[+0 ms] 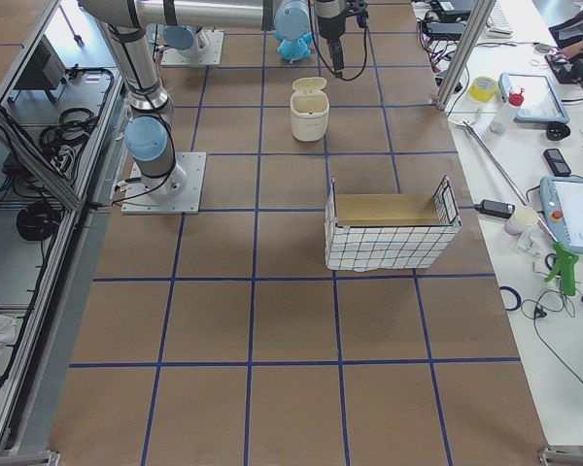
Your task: Open trash can with right arm
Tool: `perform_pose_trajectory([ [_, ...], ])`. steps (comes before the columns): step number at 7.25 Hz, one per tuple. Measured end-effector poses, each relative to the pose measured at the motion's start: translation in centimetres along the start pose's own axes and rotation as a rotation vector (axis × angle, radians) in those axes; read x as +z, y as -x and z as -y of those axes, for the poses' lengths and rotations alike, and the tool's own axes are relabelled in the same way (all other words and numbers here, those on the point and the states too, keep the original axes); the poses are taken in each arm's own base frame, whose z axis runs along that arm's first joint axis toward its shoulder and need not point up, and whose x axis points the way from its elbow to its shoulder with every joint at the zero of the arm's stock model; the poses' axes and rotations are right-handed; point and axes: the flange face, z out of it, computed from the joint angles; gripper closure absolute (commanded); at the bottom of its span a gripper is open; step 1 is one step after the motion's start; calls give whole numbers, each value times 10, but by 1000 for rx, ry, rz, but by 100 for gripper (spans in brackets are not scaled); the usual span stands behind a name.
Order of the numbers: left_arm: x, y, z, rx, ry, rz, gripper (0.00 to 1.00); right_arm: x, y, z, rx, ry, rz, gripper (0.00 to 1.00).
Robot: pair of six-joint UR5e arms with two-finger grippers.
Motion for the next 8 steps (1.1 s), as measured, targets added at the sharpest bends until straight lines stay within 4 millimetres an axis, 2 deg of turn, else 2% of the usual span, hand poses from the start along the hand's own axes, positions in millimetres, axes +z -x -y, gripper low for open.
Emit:
perform_pose_trajectory([
  [2, 0, 0, 0, 0, 0, 1, 0, -9, -17, 4, 29, 19, -4, 0],
  [8, 0, 0, 0, 0, 0, 0, 0, -15, -16, -5, 31, 67, -3, 0],
])
